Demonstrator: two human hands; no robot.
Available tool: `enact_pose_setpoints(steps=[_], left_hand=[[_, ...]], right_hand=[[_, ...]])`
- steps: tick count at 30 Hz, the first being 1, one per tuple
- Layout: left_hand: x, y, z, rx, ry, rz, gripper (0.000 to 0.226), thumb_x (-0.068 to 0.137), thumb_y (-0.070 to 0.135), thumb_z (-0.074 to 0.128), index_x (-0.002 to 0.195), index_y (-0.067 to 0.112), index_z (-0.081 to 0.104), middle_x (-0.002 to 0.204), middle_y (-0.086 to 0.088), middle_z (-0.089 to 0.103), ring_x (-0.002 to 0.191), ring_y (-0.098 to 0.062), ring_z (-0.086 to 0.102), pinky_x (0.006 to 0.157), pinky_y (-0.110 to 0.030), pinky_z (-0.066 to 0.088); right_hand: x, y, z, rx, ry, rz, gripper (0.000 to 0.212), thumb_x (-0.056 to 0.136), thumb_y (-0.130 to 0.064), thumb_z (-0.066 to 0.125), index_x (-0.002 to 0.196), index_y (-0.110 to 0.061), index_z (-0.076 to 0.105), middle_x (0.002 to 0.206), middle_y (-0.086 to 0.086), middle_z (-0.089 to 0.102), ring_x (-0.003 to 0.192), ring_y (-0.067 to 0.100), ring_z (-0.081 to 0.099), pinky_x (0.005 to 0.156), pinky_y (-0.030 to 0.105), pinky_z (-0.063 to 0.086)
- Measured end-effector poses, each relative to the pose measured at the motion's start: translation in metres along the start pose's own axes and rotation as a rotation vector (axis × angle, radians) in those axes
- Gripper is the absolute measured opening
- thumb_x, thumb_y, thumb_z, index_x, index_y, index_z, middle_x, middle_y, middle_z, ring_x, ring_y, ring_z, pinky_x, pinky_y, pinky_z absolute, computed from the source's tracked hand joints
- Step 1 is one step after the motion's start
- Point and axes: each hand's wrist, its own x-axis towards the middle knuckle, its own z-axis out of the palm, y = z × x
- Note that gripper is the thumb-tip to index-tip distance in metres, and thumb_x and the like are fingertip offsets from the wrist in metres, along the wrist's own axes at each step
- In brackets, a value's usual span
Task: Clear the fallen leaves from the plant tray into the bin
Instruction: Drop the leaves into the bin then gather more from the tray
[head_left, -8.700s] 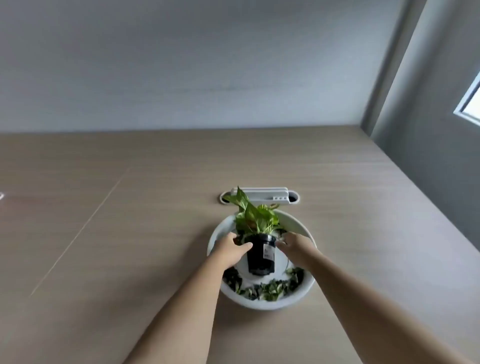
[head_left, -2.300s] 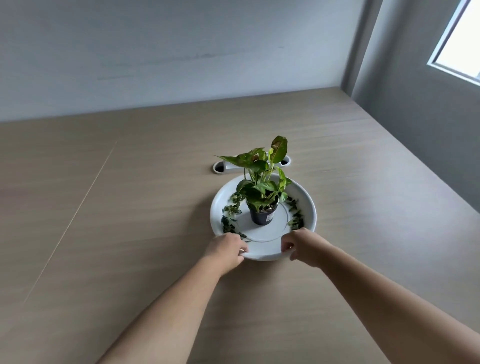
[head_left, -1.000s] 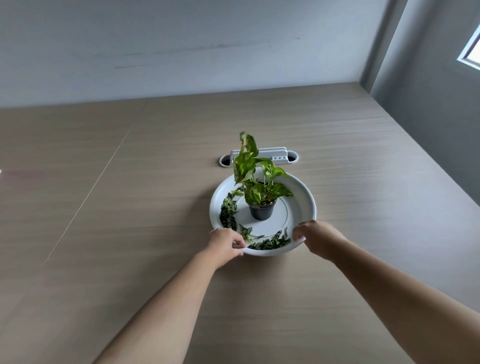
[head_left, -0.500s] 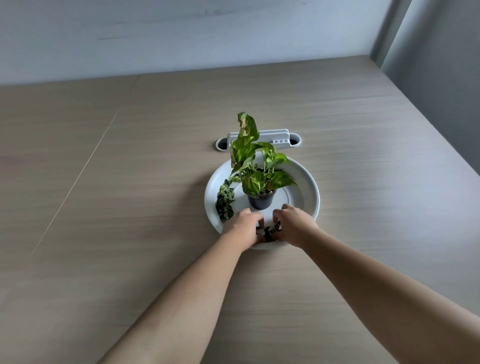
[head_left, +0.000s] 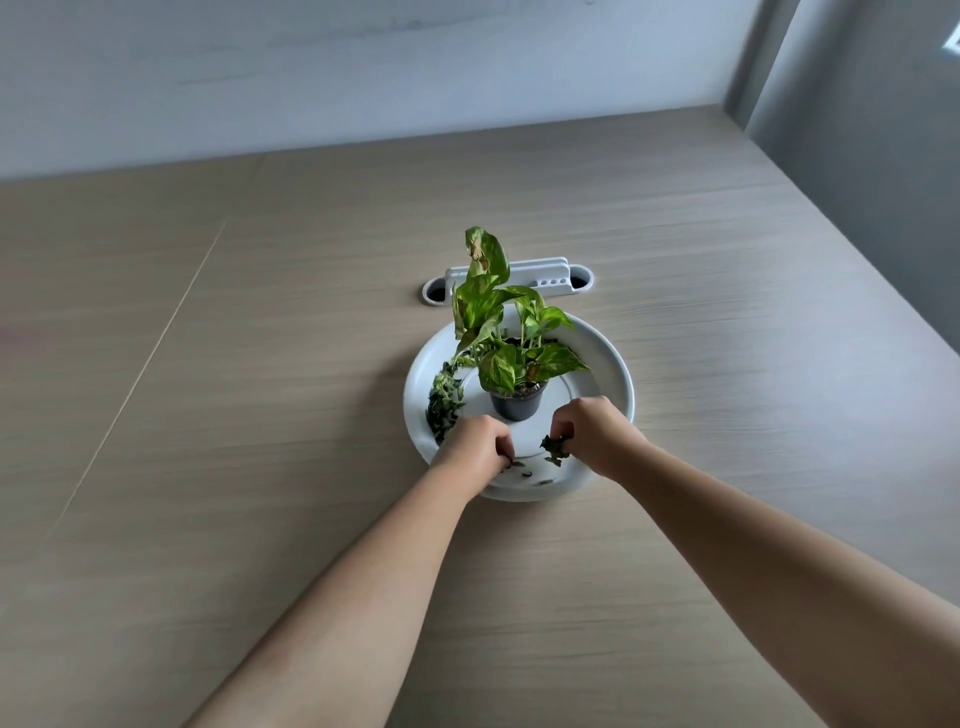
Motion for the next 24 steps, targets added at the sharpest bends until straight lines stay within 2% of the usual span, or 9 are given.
enact_pose_setpoints(steps=[7, 11, 13, 14, 16, 21, 24], left_hand=[[-0.013, 0.008, -0.018, -0.07, 0.037, 0.073, 0.012, 0.079, 0.001, 0.066, 0.083, 0.009, 0.074, 0.092, -0.006, 0.075, 0.087, -0.019, 0.068, 0.082, -0.027, 0.054], [-0.017, 0.03, -0.013, -0.091, 0.035, 0.094, 0.014, 0.077, -0.002, 0.064, 0.078, 0.01, 0.072, 0.089, -0.007, 0.073, 0.084, -0.021, 0.068, 0.079, -0.031, 0.057], [-0.03, 0.117, 0.022, -0.064, -0.037, 0.24, 0.016, 0.075, -0.002, 0.063, 0.074, 0.011, 0.072, 0.087, -0.007, 0.073, 0.081, -0.022, 0.068, 0.075, -0.033, 0.058], [-0.028, 0.12, 0.023, -0.076, -0.035, 0.251, 0.016, 0.075, -0.001, 0.062, 0.074, 0.011, 0.072, 0.085, -0.007, 0.073, 0.081, -0.022, 0.068, 0.074, -0.034, 0.059], [-0.044, 0.197, 0.057, -0.062, -0.084, 0.39, 0.017, 0.073, -0.002, 0.061, 0.074, 0.01, 0.073, 0.083, -0.007, 0.074, 0.08, -0.022, 0.069, 0.076, -0.033, 0.058], [-0.034, 0.205, 0.056, -0.073, -0.078, 0.37, 0.02, 0.071, -0.005, 0.059, 0.075, 0.009, 0.074, 0.08, -0.01, 0.075, 0.078, -0.023, 0.071, 0.074, -0.034, 0.059], [-0.037, 0.239, 0.08, -0.086, -0.069, 0.435, 0.02, 0.07, -0.005, 0.059, 0.073, 0.009, 0.074, 0.076, -0.008, 0.073, 0.076, -0.023, 0.07, 0.073, -0.033, 0.059]], right_hand=[[-0.015, -0.01, -0.019, 0.04, 0.111, 0.061, 0.025, 0.077, 0.007, 0.059, 0.091, -0.009, 0.074, 0.096, 0.01, 0.071, 0.087, 0.023, 0.065, 0.069, 0.024, 0.048], [-0.039, -0.004, -0.039, 0.055, 0.176, 0.091, 0.028, 0.075, 0.006, 0.058, 0.086, -0.013, 0.075, 0.09, 0.008, 0.071, 0.082, 0.025, 0.066, 0.072, 0.031, 0.055], [-0.114, 0.06, -0.082, 0.07, 0.301, 0.245, 0.028, 0.074, 0.005, 0.058, 0.08, -0.017, 0.074, 0.083, 0.008, 0.069, 0.076, 0.027, 0.065, 0.064, 0.03, 0.054], [-0.112, 0.064, -0.083, 0.082, 0.316, 0.248, 0.027, 0.074, 0.005, 0.058, 0.078, -0.016, 0.074, 0.081, 0.008, 0.068, 0.074, 0.028, 0.065, 0.061, 0.03, 0.052], [-0.173, 0.123, -0.113, 0.086, 0.418, 0.359, 0.025, 0.074, 0.005, 0.058, 0.078, -0.014, 0.073, 0.082, 0.012, 0.069, 0.073, 0.03, 0.064, 0.058, 0.03, 0.05], [-0.181, 0.129, -0.114, 0.159, 0.424, 0.379, 0.02, 0.074, 0.005, 0.057, 0.079, -0.008, 0.072, 0.084, 0.014, 0.069, 0.066, 0.029, 0.058, 0.049, 0.023, 0.037], [-0.218, 0.153, -0.124, 0.191, 0.482, 0.437, 0.019, 0.074, 0.004, 0.061, 0.081, -0.008, 0.073, 0.09, 0.01, 0.07, 0.071, 0.025, 0.058, 0.053, 0.022, 0.038]])
